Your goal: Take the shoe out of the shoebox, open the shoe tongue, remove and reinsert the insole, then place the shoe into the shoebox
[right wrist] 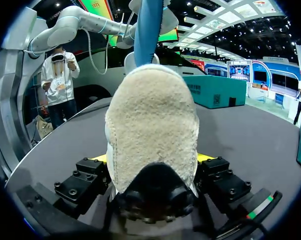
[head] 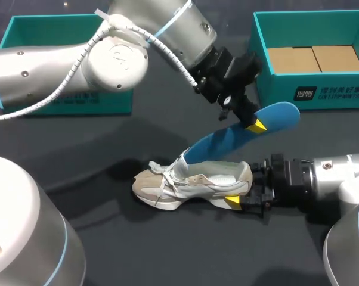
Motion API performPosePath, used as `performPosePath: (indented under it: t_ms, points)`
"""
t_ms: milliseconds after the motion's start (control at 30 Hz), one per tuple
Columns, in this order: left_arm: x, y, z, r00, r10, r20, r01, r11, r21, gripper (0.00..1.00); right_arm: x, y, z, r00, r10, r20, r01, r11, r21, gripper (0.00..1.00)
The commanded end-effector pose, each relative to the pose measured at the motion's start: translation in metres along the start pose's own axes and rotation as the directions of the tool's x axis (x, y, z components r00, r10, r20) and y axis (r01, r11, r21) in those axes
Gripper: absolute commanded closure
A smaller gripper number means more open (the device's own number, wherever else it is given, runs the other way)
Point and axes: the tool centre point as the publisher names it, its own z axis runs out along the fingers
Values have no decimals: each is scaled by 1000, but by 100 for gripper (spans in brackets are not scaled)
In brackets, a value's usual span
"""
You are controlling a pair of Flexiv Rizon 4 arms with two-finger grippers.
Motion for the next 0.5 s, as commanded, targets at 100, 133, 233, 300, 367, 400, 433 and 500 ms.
performPosePath:
  t_ms: [100, 133, 233, 300, 367, 400, 433, 500]
  points:
    - [30, -52, -42, 990, -24, 142, -15, 965, 262, 100, 1, 1, 1, 1000, 1, 0, -1, 1000, 6, 100]
    - [35, -59, -50, 987, -32, 158, -17, 955, 296, 100, 1, 1, 1, 1000, 1, 0, -1, 1000, 6, 100]
    - [45, -82, -76, 979, -62, 196, -20, 920, 392, 100, 1, 1, 1, 1000, 1, 0, -1, 1000, 6, 100]
    - [48, -99, -99, 977, -92, 193, -13, 876, 483, 100, 1, 1, 1, 1000, 1, 0, -1, 1000, 6, 100]
    - [48, -99, -99, 977, -92, 193, -13, 876, 483, 100, 1, 1, 1, 1000, 1, 0, -1, 1000, 6, 100]
    - [48, -99, -99, 977, -92, 193, -13, 876, 483, 100, 1, 1, 1, 1000, 1, 0, -1, 1000, 6, 100]
    - [48, -99, -99, 977, -92, 193, -13, 876, 483, 100, 1, 1, 1, 1000, 1, 0, -1, 1000, 6, 100]
    - [48, -99, -99, 977, -92, 193, -13, 876, 483, 100, 1, 1, 1, 1000, 1, 0, -1, 1000, 6, 100]
